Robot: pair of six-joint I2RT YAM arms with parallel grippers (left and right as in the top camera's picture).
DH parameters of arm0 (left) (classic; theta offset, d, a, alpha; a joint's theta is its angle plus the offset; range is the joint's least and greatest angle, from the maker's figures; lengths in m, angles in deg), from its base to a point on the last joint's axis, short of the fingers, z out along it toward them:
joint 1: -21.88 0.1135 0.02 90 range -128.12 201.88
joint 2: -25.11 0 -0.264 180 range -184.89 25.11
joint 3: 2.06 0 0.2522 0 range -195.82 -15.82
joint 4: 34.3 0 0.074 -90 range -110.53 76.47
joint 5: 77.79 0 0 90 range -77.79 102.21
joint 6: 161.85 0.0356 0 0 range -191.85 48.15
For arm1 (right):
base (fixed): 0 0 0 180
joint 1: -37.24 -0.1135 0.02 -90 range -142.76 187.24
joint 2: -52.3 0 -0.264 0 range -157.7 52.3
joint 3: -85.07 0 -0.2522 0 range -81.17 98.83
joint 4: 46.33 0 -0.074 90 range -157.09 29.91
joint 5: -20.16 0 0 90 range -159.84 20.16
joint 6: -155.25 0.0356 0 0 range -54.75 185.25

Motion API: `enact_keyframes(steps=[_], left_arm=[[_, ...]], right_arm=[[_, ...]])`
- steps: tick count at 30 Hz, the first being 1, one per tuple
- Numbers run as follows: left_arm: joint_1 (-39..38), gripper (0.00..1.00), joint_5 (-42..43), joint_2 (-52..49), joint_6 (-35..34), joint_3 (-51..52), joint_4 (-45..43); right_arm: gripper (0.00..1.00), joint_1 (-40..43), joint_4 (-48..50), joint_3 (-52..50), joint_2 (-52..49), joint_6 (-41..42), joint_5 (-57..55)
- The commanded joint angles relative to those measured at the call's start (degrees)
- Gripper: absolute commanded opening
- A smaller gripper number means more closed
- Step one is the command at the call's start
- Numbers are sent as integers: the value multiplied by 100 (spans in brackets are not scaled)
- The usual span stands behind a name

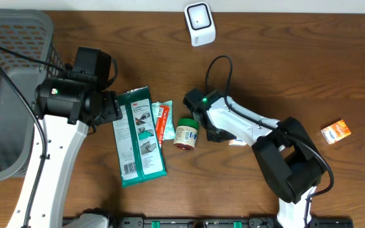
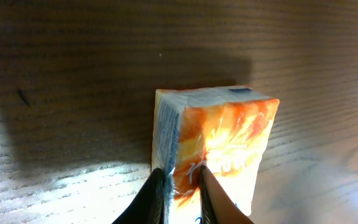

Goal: Scan the item barcode
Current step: 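Lift the second orange pack up toward the scanner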

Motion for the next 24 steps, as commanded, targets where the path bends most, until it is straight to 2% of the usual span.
enact_keyframes(steps=[1,3,4,9,11,17,20,24], left_arm=[[13,88,-76,0,31,-15,20],[13,88,-74,0,28,-17,20],[13,88,-76,0,31,-15,20],[13,88,-74,0,31,-15,20],[13,88,-76,0,31,-17,20],[13,88,-74,0,28,-17,20],[13,88,-74,0,28,-17,20],[13,88,-74,0,31,-15,20]], right_arm=[[13,59,251,-256,81,17,-61],[2,57,227,-278,81,13,-48],[1,57,199,-271,85,13,-48],[1,52,-125,24,122,-247,170],[1,61,-420,302,131,-599,232],[1,63,-1331,1329,341,-901,623],[1,63,-1394,1585,573,-1351,1110],[1,166,-1309,1668,1062,-1377,1624]])
